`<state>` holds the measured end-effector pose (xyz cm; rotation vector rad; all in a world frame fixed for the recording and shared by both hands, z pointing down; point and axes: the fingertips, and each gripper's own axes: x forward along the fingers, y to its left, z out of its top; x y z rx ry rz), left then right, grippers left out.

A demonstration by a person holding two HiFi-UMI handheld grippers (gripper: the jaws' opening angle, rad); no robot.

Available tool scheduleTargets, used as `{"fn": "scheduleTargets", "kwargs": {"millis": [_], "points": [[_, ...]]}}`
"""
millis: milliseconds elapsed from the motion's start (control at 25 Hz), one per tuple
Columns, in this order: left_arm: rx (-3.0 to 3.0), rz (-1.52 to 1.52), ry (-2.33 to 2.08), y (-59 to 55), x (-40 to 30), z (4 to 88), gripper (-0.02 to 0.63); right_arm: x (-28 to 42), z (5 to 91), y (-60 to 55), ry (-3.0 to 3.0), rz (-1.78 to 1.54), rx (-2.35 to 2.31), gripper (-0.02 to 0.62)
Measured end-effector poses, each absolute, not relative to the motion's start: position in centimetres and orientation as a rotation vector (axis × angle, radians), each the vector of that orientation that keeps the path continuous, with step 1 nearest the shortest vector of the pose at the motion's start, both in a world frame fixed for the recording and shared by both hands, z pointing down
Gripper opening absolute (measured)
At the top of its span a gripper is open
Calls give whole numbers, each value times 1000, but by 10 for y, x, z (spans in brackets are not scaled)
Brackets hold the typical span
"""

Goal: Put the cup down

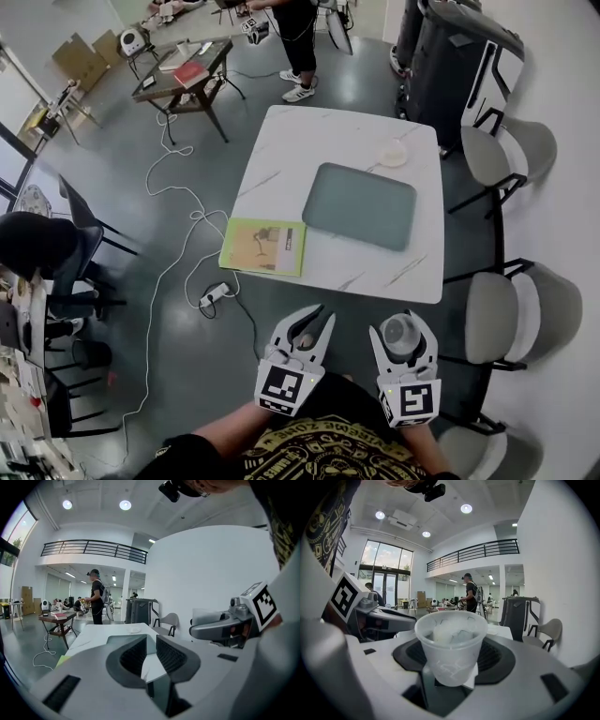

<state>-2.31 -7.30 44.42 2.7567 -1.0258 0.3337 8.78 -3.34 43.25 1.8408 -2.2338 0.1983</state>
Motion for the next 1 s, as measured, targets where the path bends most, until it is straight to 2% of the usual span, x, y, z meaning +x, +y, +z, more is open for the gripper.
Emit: {"fn": "scheduleTargets", "kwargs": {"millis": [1000], "points": [[2794,265,-980,-134,-68,435,72,47,415,-101,-2182,106,1881,267]]}}
